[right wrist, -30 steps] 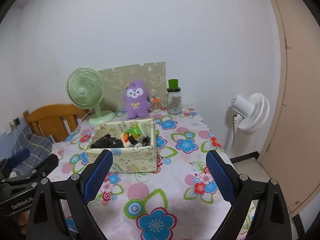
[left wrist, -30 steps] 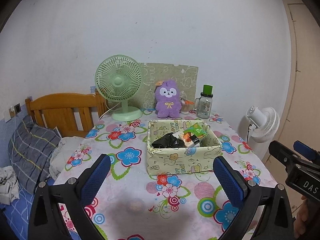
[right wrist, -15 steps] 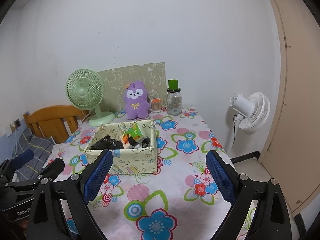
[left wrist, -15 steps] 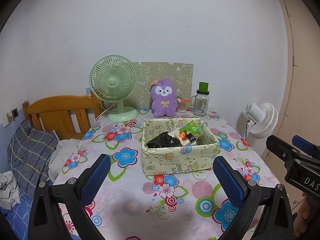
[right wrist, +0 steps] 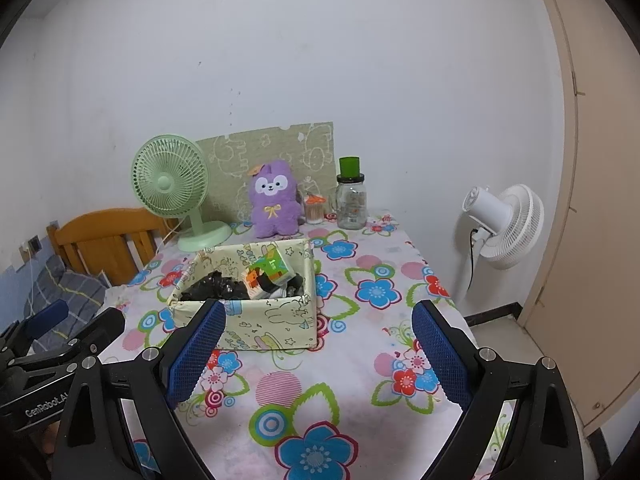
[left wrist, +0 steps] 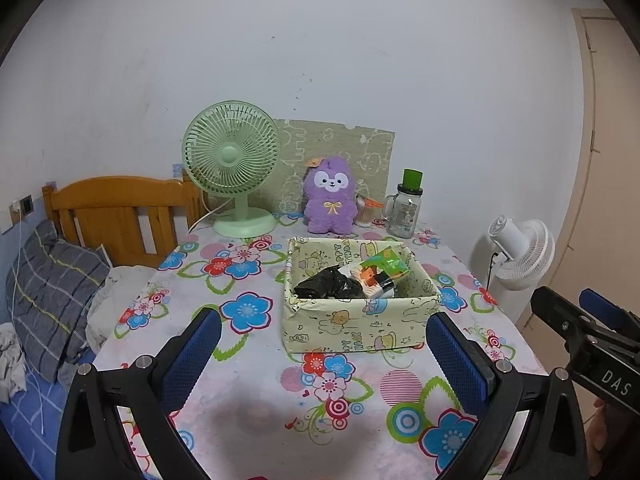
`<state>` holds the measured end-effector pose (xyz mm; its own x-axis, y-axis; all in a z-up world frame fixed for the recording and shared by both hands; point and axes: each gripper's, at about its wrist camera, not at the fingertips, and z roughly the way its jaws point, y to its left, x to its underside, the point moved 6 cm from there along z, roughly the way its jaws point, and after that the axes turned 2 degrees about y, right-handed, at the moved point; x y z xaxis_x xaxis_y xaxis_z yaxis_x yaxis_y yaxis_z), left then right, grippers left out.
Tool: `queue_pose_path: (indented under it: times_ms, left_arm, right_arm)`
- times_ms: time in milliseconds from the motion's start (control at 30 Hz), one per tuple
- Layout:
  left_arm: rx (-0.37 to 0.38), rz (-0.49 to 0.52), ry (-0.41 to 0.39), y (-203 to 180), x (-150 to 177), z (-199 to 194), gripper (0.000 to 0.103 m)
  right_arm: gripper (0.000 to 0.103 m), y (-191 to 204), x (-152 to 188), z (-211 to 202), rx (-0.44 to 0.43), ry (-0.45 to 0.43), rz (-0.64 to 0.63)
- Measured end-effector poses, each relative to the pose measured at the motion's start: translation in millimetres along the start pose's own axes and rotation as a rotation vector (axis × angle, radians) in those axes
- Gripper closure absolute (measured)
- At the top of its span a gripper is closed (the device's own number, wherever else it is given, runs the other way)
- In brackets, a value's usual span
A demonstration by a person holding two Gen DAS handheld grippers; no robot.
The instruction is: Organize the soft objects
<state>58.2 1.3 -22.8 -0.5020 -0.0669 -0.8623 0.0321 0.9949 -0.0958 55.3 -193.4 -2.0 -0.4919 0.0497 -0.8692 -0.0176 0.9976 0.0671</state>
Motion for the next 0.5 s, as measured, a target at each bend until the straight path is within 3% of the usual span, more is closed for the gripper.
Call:
queue_pose_path:
  times_ms: [500]
  left_arm:
    - [0.000,0.007,0.009,-1.6,1.0,3.8,0.000]
  right_arm:
    - [0.007,1.4,0.9,4.5,0.000,0.006,-0.001]
